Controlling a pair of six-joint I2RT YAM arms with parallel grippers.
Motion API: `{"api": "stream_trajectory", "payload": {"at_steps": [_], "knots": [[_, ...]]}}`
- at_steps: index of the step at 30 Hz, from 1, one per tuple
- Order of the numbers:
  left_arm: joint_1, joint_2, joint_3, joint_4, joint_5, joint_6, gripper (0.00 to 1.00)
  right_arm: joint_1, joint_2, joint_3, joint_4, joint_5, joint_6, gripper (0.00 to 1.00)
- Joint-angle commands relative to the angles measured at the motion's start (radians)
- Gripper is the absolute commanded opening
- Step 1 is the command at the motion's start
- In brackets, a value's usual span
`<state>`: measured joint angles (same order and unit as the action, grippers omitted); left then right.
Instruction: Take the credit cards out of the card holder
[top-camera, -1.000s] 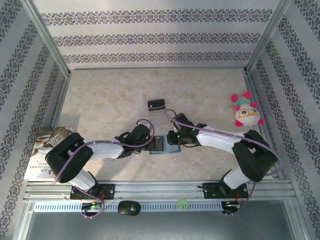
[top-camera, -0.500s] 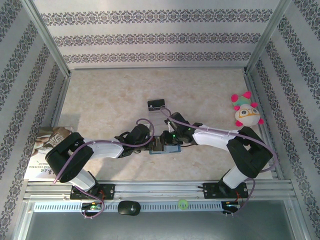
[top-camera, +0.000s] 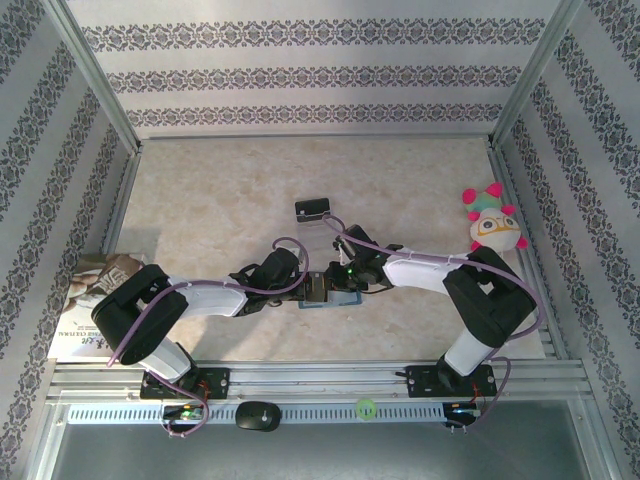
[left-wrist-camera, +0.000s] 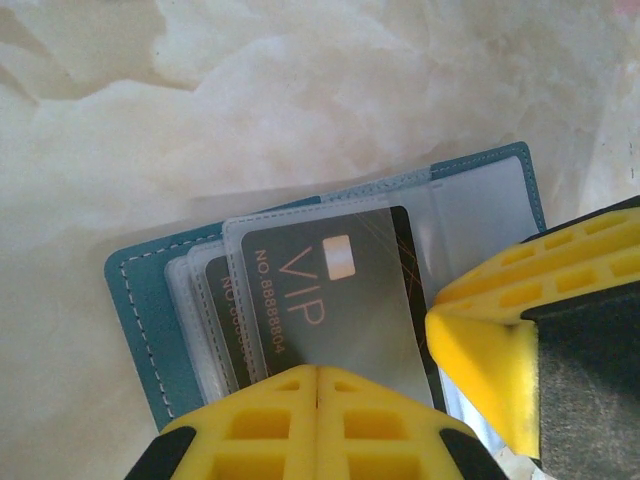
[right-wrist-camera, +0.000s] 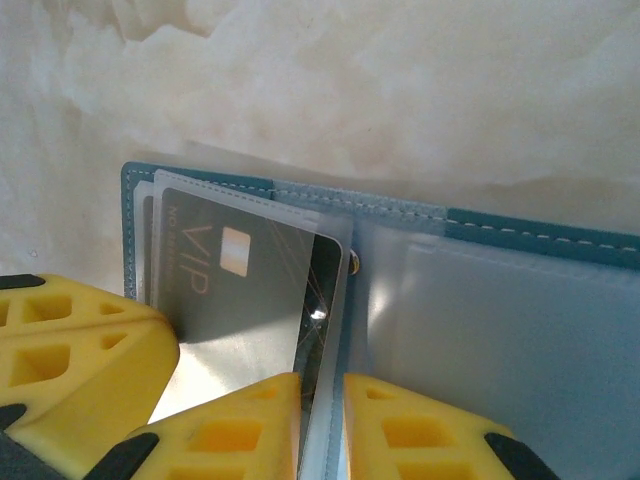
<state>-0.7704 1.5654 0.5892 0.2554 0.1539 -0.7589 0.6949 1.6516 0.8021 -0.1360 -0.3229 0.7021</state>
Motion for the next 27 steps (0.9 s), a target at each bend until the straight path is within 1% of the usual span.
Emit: {"api": "stream_trajectory", "payload": {"at_steps": [1, 9, 13, 20, 25, 27], "knots": [[0.011, 0.024, -0.034, -0.056, -0.010, 0.006, 0.00, -0.012, 0.020, 0.006, 0.015, -0.031, 0.004, 0.20], [0.011, 0.036, -0.028, -0.052, -0.001, 0.010, 0.00, -0.011, 0.039, 0.006, 0.048, -0.066, 0.005, 0.20], [0.011, 0.032, -0.030, -0.054, -0.005, 0.007, 0.00, -0.011, 0.048, 0.015, 0.020, -0.048, 0.004, 0.21], [0.016, -0.006, -0.051, -0.068, -0.023, -0.004, 0.00, 0.011, 0.061, 0.052, -0.106, 0.111, -0.042, 0.16], [0.023, -0.018, -0.066, -0.073, -0.025, -0.012, 0.00, 0.028, 0.053, 0.055, -0.137, 0.186, -0.052, 0.15], [0.026, -0.024, -0.069, -0.076, -0.028, -0.013, 0.03, 0.034, 0.047, 0.059, -0.156, 0.221, -0.054, 0.16]]}}
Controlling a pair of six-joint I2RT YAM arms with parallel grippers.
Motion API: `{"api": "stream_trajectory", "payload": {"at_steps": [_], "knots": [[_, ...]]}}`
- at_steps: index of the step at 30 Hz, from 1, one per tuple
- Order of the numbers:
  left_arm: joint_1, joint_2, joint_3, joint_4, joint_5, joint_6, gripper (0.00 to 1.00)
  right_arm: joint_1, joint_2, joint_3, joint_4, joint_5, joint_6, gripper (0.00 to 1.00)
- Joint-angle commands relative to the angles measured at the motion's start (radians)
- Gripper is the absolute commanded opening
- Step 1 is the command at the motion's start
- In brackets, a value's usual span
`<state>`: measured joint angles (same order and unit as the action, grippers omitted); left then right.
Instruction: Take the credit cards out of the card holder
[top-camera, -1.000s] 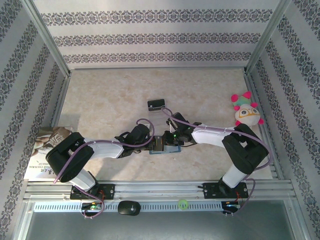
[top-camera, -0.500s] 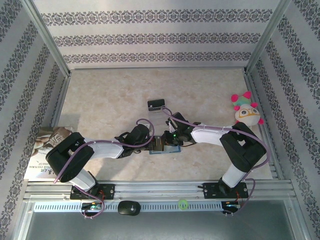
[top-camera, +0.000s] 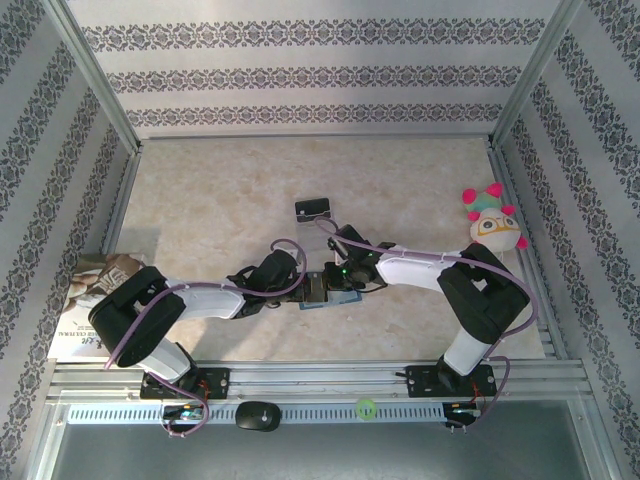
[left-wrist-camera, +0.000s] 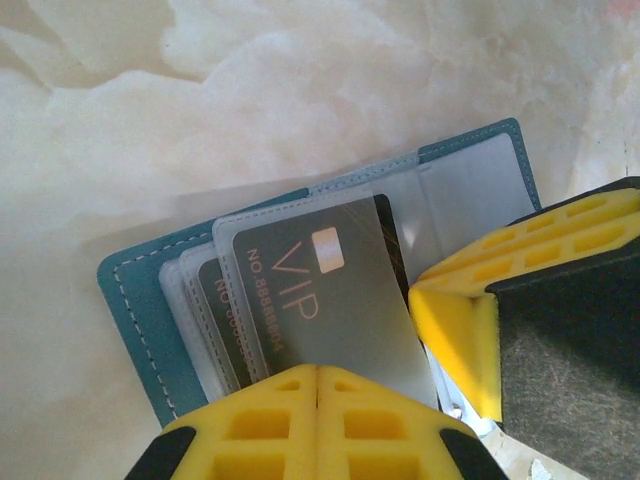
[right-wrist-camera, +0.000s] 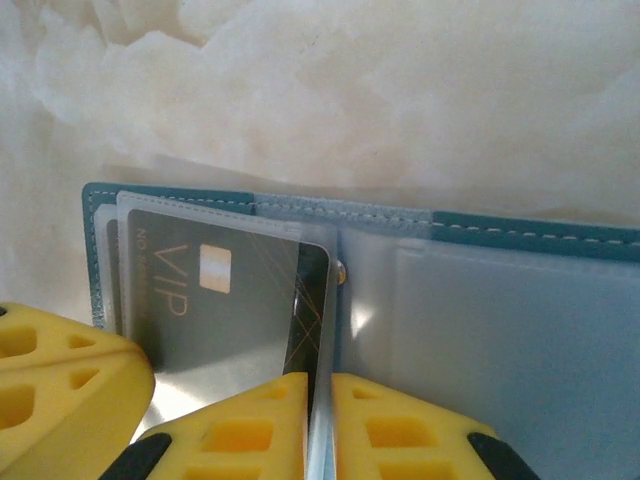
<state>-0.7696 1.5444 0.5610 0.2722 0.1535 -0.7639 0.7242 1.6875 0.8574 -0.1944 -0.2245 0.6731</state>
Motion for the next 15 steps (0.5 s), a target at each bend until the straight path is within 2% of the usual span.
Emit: {"api": "stream_trajectory", "payload": {"at_steps": [1, 15], "knots": [[0.026, -0.008, -0.045, -0.094, -0.031, -0.010, 0.04, 0.007, 0.007, 0.002, -0.103, 0.134, -0.027, 0.16], [0.029, -0.157, -0.031, -0.136, -0.040, 0.041, 0.27, 0.052, -0.118, -0.009, -0.066, 0.183, -0.064, 0.28]]}}
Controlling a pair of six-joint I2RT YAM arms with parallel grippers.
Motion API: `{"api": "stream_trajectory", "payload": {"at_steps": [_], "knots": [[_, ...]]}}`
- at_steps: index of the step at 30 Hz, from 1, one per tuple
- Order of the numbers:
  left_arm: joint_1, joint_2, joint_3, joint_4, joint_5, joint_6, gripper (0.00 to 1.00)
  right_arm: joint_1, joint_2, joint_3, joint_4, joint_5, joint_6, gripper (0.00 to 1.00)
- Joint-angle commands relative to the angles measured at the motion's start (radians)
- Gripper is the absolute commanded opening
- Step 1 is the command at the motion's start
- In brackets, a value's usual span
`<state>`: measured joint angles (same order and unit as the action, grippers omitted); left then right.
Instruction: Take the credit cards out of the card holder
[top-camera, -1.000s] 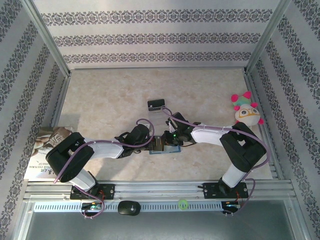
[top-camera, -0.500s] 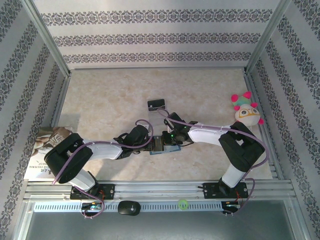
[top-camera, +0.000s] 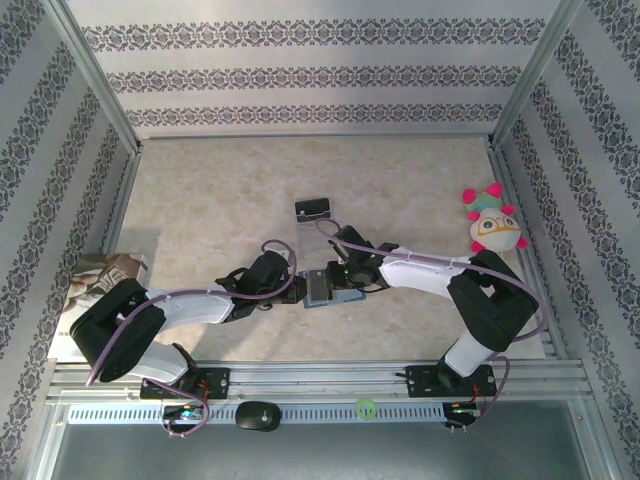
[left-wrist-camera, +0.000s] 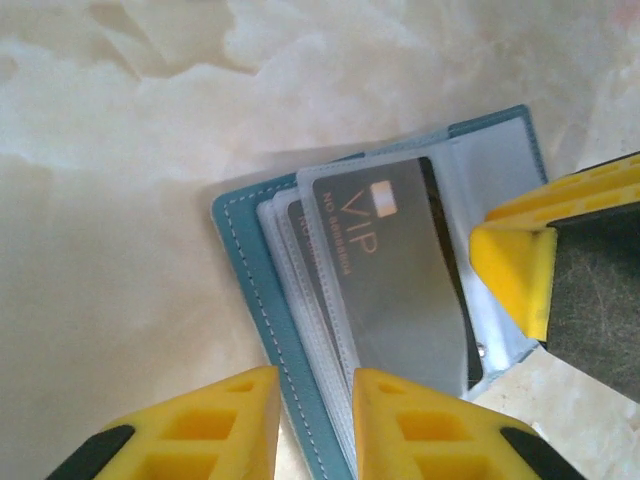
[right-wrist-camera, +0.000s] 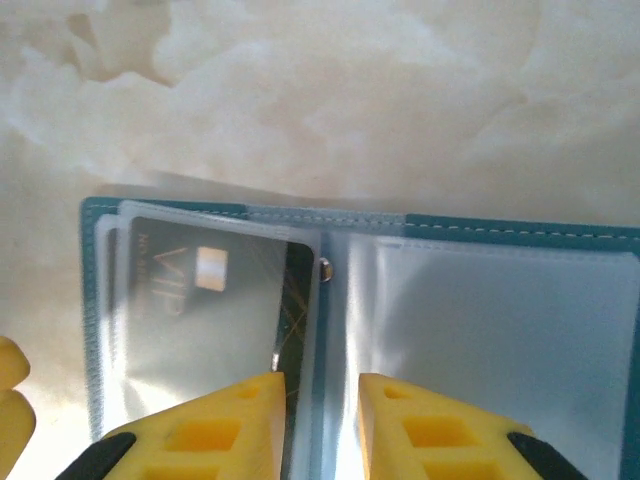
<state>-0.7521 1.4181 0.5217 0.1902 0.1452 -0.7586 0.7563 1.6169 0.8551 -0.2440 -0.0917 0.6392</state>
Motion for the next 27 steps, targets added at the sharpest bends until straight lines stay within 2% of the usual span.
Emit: {"api": "stream_trajectory", "payload": {"at_steps": [1, 9, 15, 23, 27], "knots": [[0.011, -0.033, 0.015, -0.070, -0.041, 0.045, 0.28, 0.025, -0.057, -0.007, -0.014, 0.049, -0.033, 0.29], [-0.021, 0.023, 0.088, -0.098, -0.085, 0.113, 0.43, -0.021, -0.046, -0.013, 0.018, -0.098, -0.034, 0.28], [-0.032, 0.082, 0.136, -0.107, -0.110, 0.151, 0.50, -0.045, -0.051, -0.007, -0.007, -0.141, -0.075, 0.30], [-0.037, 0.163, 0.145, -0.132, -0.126, 0.146, 0.48, -0.060, -0.039, -0.008, -0.015, -0.139, -0.104, 0.30], [-0.036, 0.183, 0.132, -0.139, -0.132, 0.130, 0.42, -0.059, -0.017, -0.001, -0.002, -0.162, -0.104, 0.30]]}}
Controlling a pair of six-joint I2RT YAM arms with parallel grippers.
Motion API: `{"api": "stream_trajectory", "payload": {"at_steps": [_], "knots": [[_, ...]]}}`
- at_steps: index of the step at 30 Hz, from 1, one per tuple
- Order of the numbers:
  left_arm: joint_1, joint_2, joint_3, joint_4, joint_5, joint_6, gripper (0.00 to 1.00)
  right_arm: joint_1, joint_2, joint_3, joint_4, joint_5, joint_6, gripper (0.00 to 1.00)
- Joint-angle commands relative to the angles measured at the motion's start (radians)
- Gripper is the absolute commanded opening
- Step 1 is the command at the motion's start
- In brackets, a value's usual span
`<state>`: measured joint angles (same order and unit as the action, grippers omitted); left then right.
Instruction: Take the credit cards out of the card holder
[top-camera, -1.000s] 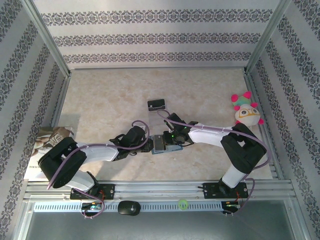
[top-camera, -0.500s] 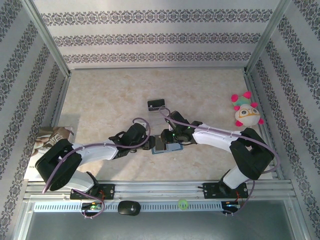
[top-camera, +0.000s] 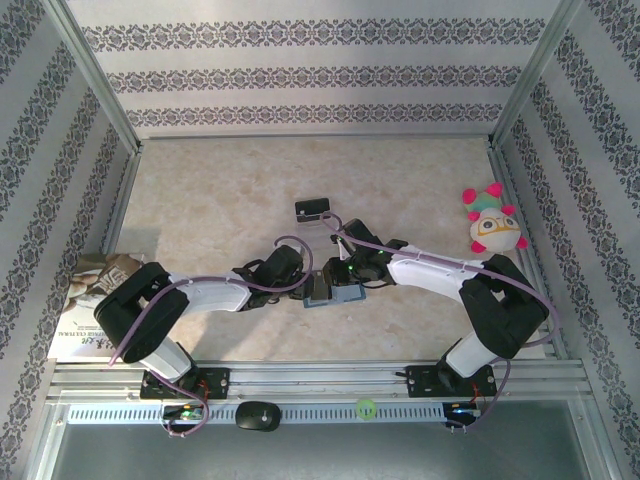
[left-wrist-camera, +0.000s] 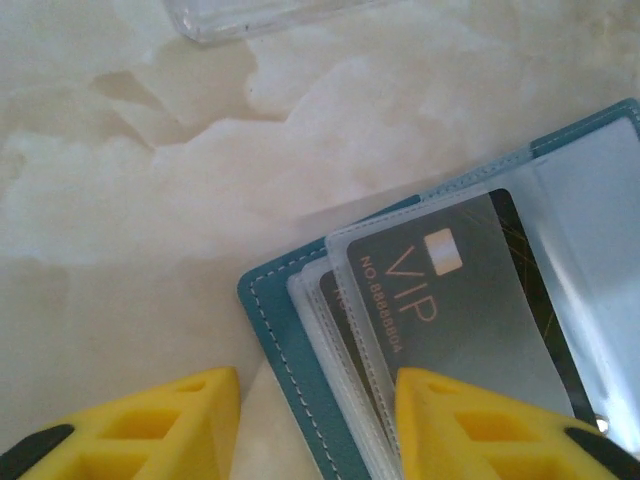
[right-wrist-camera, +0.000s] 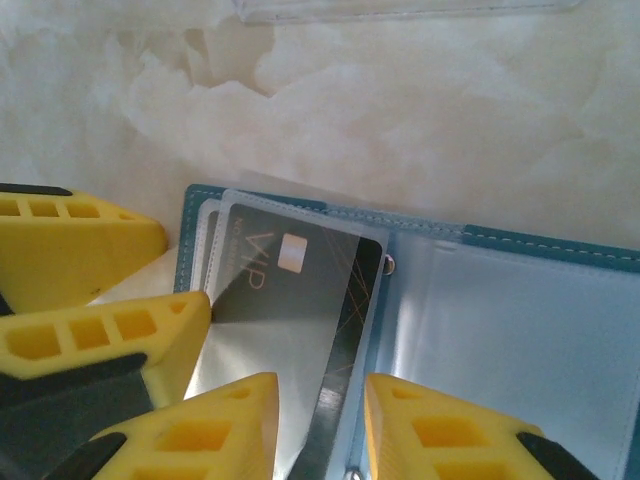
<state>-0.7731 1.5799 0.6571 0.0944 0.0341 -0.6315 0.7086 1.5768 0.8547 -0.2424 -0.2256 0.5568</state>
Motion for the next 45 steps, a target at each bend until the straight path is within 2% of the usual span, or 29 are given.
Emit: {"api": "stream_trajectory", "payload": {"at_steps": [1, 12, 17, 25, 33, 38, 45], "knots": [[-0.014, 0.019, -0.011, -0.042, -0.023, -0.002, 0.40, -0.011, 0.031, 0.002, -0.002, -0.038, -0.021, 0.29], [-0.012, 0.003, -0.062, -0.013, -0.018, -0.028, 0.36, -0.054, 0.102, -0.003, 0.051, -0.131, 0.027, 0.28], [-0.012, 0.009, -0.066, 0.004, -0.006, -0.036, 0.36, -0.052, 0.110, -0.010, 0.049, -0.124, 0.027, 0.31], [-0.012, 0.014, -0.065, 0.009, -0.008, -0.033, 0.37, 0.009, 0.094, 0.000, -0.002, -0.019, 0.000, 0.31], [-0.005, 0.014, -0.066, 0.016, -0.001, -0.033, 0.37, 0.060, -0.085, 0.001, -0.058, 0.196, -0.099, 0.45], [-0.005, 0.008, -0.065, 0.016, 0.000, -0.032, 0.38, 0.062, -0.002, 0.043, -0.116, 0.217, -0.146, 0.48], [-0.003, 0.009, -0.063, 0.008, 0.000, -0.029, 0.38, 0.115, 0.070, 0.052, -0.114, 0.267, -0.166, 0.50]]}}
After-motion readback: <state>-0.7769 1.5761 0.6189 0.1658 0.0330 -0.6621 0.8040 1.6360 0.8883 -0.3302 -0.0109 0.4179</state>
